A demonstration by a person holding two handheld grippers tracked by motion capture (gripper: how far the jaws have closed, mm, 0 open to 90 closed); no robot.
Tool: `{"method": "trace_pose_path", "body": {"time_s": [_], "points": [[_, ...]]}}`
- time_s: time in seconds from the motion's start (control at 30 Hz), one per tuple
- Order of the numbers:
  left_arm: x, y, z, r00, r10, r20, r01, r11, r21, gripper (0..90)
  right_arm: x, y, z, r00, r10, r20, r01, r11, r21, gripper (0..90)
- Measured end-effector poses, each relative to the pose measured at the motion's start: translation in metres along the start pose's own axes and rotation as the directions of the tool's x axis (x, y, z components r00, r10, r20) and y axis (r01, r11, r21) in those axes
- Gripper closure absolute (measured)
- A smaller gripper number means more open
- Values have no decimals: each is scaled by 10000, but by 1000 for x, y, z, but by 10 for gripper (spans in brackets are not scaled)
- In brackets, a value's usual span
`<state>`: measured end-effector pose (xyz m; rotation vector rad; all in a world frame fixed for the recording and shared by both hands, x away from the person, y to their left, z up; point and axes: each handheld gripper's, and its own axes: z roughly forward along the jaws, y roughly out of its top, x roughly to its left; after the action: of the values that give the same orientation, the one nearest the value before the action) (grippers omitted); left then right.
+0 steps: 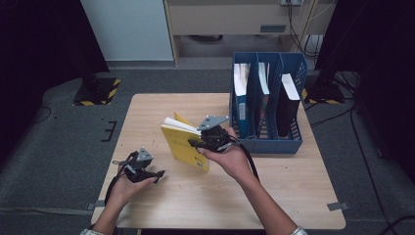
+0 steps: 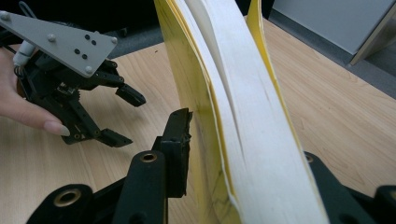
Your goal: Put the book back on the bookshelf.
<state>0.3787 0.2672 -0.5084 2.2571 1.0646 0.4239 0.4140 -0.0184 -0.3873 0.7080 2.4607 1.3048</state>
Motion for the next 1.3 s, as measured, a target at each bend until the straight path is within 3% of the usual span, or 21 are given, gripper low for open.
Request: {"method": "trace_pose_path", "body": {"time_s": [0.2, 0.43, 1.03, 1.3], "points": [[0, 0, 1, 10000, 25, 30, -25, 10000, 56, 156, -2, 2, 1, 9998, 123, -181, -123, 9999, -1, 629], [-1, -1, 2, 9995, 248, 170, -250, 9996, 109, 121, -2, 6, 4, 9995, 89, -308, -87, 9999, 74, 619], [-1, -2, 3, 9988, 459, 183, -463, 9987, 209, 112, -4, 9, 11, 9992, 69, -400, -52, 9990, 446, 697], [0, -2, 3, 9988, 464, 130, -467, 9986, 253, 112, -10, 9, 12, 9979, 540, -351, -527, 9979, 378, 747]]}}
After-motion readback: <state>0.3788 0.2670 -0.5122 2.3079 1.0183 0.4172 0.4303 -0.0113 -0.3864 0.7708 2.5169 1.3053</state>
